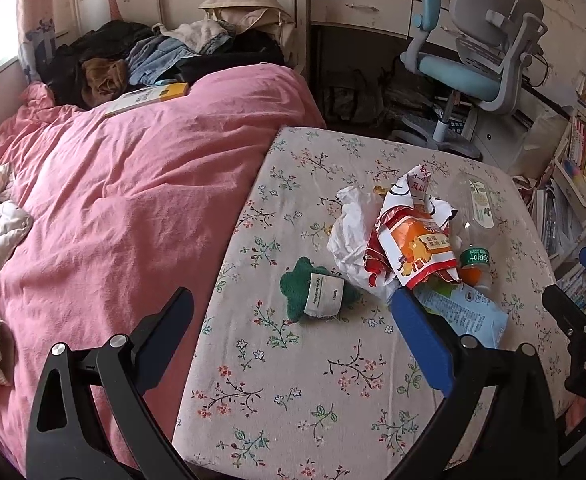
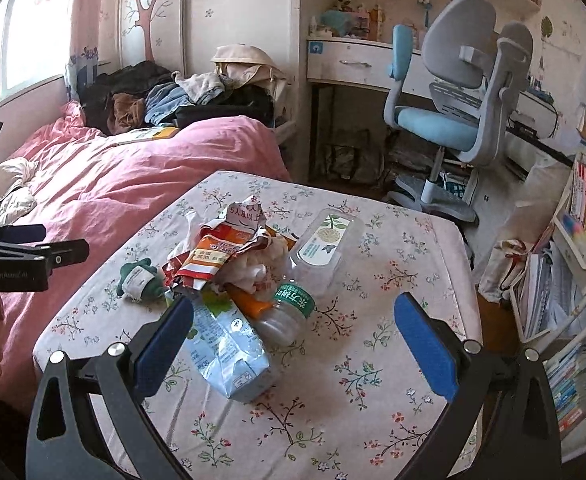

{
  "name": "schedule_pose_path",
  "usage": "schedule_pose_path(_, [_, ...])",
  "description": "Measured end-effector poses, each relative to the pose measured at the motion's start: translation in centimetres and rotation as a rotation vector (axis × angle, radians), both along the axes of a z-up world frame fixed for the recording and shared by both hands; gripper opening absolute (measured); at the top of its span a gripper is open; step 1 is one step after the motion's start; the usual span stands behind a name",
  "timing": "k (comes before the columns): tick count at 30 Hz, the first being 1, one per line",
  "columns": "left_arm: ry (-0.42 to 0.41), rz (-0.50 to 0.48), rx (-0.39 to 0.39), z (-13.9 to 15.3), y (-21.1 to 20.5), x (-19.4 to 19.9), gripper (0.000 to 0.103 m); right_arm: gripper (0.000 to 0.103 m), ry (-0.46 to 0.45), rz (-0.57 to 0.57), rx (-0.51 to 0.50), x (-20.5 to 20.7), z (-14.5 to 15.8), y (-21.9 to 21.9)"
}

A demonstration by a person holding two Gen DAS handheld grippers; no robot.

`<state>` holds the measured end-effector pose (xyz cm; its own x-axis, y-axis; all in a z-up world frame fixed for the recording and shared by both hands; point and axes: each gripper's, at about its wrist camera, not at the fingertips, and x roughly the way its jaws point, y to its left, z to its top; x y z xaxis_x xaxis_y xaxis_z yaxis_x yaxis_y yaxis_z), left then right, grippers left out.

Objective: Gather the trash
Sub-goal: 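Move both grippers toward the trash pile on the floral sheet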

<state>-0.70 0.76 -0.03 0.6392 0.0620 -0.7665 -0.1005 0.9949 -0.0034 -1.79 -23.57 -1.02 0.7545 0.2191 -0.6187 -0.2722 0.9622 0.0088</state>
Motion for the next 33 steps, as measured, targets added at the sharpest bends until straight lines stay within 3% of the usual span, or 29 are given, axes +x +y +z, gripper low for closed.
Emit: schedule_pose_path(33, [0.013,-0.002,0.024,-0.37,-0.35,0.14,0.096,0.097,0.027,0.004,0.054,0.48,0.08,-0.53])
